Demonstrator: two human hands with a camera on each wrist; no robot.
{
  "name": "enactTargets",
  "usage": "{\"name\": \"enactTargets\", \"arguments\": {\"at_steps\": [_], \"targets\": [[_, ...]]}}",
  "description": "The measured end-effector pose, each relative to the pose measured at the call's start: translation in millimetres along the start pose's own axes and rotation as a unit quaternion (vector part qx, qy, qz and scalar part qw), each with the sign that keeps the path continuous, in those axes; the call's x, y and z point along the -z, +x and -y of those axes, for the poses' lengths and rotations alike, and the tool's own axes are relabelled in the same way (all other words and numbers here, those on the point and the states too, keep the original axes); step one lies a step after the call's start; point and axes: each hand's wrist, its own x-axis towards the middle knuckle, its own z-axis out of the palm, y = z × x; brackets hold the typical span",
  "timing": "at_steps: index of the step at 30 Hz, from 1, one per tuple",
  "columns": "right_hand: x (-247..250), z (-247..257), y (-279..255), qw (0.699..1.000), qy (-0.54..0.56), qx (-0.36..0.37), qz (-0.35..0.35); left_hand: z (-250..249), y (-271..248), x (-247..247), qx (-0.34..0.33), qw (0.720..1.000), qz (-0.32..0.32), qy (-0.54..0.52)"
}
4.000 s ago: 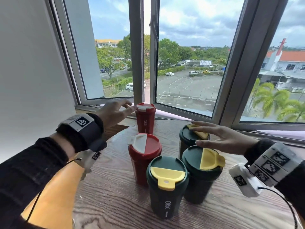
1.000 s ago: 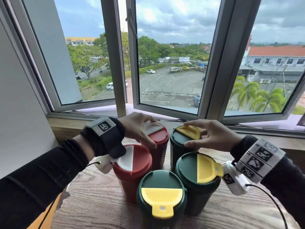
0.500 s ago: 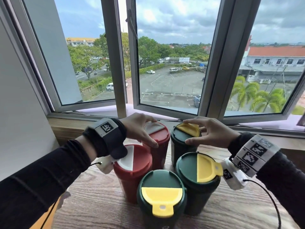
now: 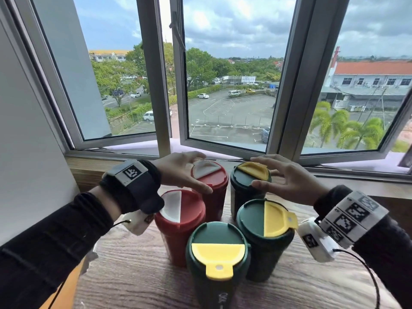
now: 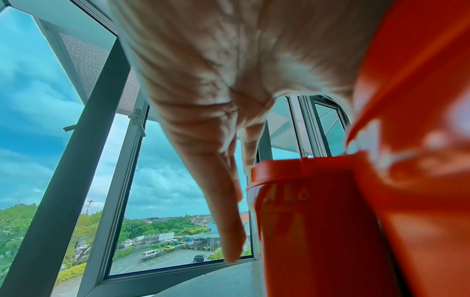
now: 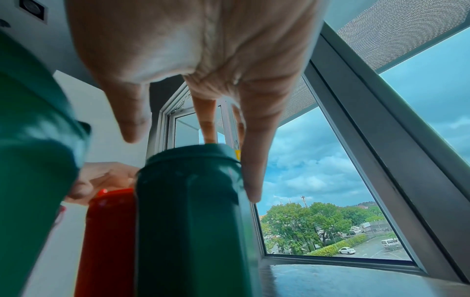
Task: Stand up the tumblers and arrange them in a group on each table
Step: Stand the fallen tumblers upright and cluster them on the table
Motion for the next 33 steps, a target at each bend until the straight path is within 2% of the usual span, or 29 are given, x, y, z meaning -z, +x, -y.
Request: {"name": "enactTargets", "arguments": {"at_steps": [5,9,17,19,22,33], "targets": [[-2,7,-30,0.999,0.033,-0.006,-0.016,1,-17,-2,-0.02,1.0,-0.008,0.006],[-1,10,-50,0.997,0.033,0.008,-0.067,-1,-30,-4,-0.022,0.999,-0.017,0.041],[-8,28,-84,0.986,0.168,0.005,0.024,5,-60,-5,0.023,0.999,-0.028,0.01],[-17,28,-88,0.978,0.206,-0.004,0.026,10,-68,-10,0.028,0.999,-0.02,0.001],[-23,26,-90,0.97,0.241,-0.018,-0.007,14,-76,-19,0.032,0.999,-0.017,-0.031],[-12,23,-87,0.974,0.22,-0.027,-0.045,8,-84,-28,0.032,0.994,-0.036,-0.1]]}}
